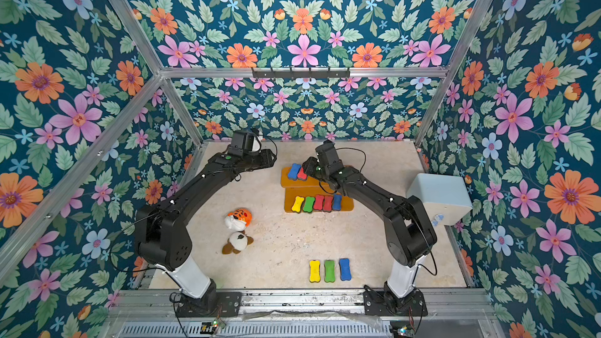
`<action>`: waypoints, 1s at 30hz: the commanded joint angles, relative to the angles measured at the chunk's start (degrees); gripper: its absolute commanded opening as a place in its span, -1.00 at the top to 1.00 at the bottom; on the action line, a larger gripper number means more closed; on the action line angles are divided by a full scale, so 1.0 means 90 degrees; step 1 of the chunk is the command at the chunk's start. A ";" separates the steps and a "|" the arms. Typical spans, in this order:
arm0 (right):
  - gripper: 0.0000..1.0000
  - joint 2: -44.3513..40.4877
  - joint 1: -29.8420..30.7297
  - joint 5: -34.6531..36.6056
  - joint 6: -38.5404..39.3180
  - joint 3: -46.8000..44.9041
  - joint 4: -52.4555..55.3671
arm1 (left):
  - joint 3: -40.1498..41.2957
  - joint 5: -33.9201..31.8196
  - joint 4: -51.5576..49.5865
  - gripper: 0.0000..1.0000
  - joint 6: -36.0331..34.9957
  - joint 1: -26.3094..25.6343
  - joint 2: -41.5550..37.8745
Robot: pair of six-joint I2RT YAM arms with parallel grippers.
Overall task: Remove the whiteboard erasers from the shelf
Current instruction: Pick up the whiteboard eraser from the shelf.
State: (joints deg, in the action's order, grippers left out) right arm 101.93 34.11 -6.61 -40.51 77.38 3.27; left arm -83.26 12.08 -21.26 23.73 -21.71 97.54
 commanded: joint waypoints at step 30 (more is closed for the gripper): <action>0.72 -0.0129 -0.0001 -0.0264 -0.0040 -0.0337 -0.0040 | 0.0200 0.0172 0.0204 -0.02 0.0088 0.0001 -0.0085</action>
State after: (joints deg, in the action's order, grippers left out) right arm 101.12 34.06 -8.91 -40.88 74.67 2.31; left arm -81.58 13.47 -20.12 24.12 -21.76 97.21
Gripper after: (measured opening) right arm 0.154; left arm 0.512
